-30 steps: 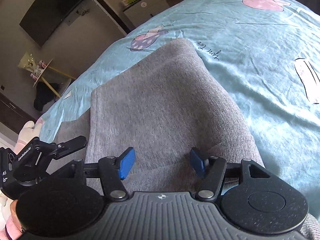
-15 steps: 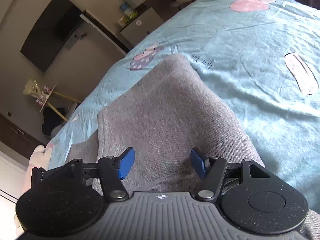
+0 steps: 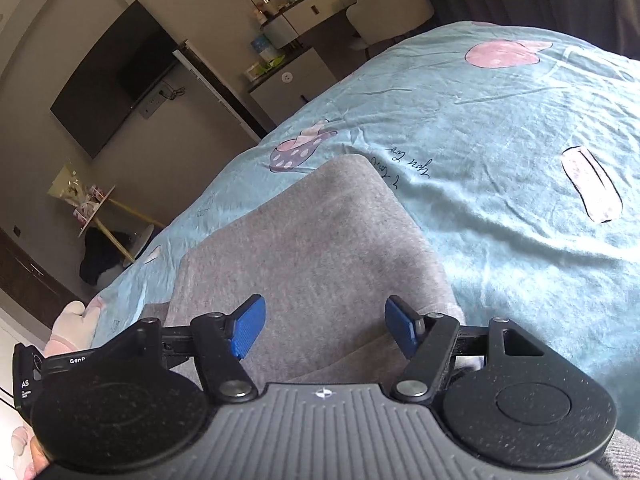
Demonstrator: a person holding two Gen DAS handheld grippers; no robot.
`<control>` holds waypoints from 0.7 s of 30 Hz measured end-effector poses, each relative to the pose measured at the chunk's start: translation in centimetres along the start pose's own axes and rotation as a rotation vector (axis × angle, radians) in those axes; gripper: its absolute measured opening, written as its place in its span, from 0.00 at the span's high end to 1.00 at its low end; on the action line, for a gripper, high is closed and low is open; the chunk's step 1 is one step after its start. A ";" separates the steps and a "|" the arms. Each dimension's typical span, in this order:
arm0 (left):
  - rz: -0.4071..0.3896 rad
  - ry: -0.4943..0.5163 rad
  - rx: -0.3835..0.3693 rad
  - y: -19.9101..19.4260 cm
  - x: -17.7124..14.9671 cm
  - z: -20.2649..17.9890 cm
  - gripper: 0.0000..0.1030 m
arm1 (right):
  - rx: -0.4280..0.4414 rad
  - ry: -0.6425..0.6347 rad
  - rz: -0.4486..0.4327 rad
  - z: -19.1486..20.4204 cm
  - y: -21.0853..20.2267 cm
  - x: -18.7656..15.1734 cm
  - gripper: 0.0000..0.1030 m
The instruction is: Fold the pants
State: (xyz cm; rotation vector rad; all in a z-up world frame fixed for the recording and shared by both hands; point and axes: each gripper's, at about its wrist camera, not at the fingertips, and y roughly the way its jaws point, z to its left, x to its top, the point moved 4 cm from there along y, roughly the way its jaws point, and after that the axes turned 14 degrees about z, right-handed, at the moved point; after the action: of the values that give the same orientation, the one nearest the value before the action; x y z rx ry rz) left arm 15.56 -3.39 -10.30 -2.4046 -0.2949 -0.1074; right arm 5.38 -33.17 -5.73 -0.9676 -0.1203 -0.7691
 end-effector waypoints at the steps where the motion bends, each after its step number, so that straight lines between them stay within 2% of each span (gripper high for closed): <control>1: 0.006 -0.004 0.020 0.1 0.0 0.1 0.86 | 0.002 0.008 0.002 -0.1 0.1 0.1 0.35; 3: 0.019 0.001 0.036 0.4 0.0 -0.2 0.83 | -0.001 0.013 0.003 -0.3 0.1 0.0 0.35; 5: 0.019 0.012 0.087 0.9 0.1 -0.4 0.72 | -0.004 0.011 0.008 -0.3 0.2 0.0 0.34; 6: 0.019 0.010 0.094 1.0 0.2 -0.3 0.60 | -0.001 0.013 0.011 -0.3 0.3 0.0 0.34; 7: 0.020 -0.004 0.081 1.3 0.3 -0.1 0.51 | 0.001 0.016 0.012 -0.3 0.3 -0.1 0.33; 11: 0.004 -0.137 -0.045 2.1 1.2 1.5 0.46 | 0.013 0.030 0.018 -0.6 0.5 0.0 0.33; 14: 0.007 -0.155 -0.090 2.9 1.9 1.9 0.46 | 0.007 0.025 0.024 -0.4 0.5 -0.1 0.33; 17: 0.009 -0.066 -0.037 3.3 2.1 1.4 0.62 | -0.015 0.005 0.024 -0.1 0.5 -0.2 0.33; 18: 0.007 -0.038 -0.001 3.4 2.1 1.1 0.73 | -0.024 -0.001 0.023 0.1 0.5 -0.3 0.33; 19: 0.006 -0.016 0.028 3.4 2.0 1.0 0.80 | -0.036 -0.010 0.022 0.2 0.6 -0.3 0.33; 21: 0.001 -0.005 0.024 3.0 1.8 0.9 0.83 | -0.059 -0.027 0.020 0.6 0.7 -0.4 0.34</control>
State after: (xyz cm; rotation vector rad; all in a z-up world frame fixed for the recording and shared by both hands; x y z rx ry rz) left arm 18.05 -4.63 -12.66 -2.3811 -0.2962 -0.0966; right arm 5.70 -32.29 -6.01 -1.0341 -0.1115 -0.7444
